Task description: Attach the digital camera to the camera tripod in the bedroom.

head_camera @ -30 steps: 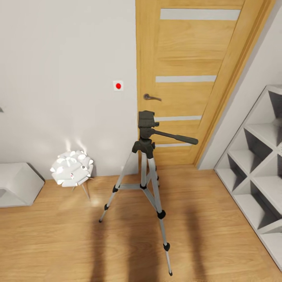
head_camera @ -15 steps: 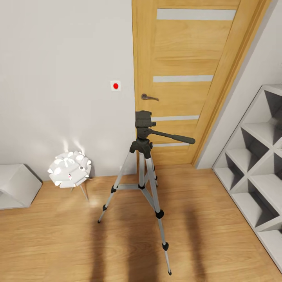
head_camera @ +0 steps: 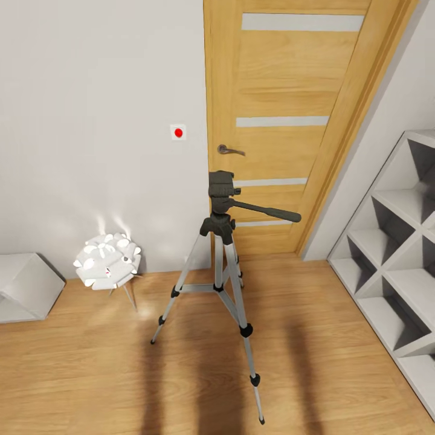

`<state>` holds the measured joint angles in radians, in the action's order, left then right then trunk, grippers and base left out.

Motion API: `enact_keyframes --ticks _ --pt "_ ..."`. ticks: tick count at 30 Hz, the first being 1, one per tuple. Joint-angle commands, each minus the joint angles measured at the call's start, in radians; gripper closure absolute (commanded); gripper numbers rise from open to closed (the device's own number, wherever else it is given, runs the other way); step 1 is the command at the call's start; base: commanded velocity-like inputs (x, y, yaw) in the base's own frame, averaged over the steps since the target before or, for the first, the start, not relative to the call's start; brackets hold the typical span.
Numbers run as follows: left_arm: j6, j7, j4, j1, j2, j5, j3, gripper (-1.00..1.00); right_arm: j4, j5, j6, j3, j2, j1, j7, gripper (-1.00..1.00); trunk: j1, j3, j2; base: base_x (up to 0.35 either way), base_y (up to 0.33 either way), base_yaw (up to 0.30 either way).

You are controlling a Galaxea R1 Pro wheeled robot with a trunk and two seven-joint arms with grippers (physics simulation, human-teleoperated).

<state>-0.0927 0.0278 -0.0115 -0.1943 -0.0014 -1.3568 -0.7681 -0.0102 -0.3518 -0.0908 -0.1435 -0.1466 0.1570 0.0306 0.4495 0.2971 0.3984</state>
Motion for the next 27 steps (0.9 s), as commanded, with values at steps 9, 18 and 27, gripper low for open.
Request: enact_keyframes --ticks 9,18,27 --pt "-0.002 0.004 0.001 -0.001 0.0 -0.01 -0.008 1.0 0.049 -0.029 0.047 -0.001 0.021 -0.022 0.004 -1.0 0.0 0.002 0.002 0.0 0.0 0.0" --pt "-0.002 0.004 0.001 -0.001 0.0 -0.01 -0.008 1.0 0.1 -0.023 0.097 0.0 0.071 0.003 0.054 -1.0 0.0 0.002 0.002 0.0 0.0 0.0" --pt "-0.002 0.004 0.001 -0.001 0.0 -0.01 -0.008 1.0 0.151 -0.026 0.147 0.006 0.114 0.047 0.104 -1.0 0.0 0.002 0.002 0.0 0.0 0.0"
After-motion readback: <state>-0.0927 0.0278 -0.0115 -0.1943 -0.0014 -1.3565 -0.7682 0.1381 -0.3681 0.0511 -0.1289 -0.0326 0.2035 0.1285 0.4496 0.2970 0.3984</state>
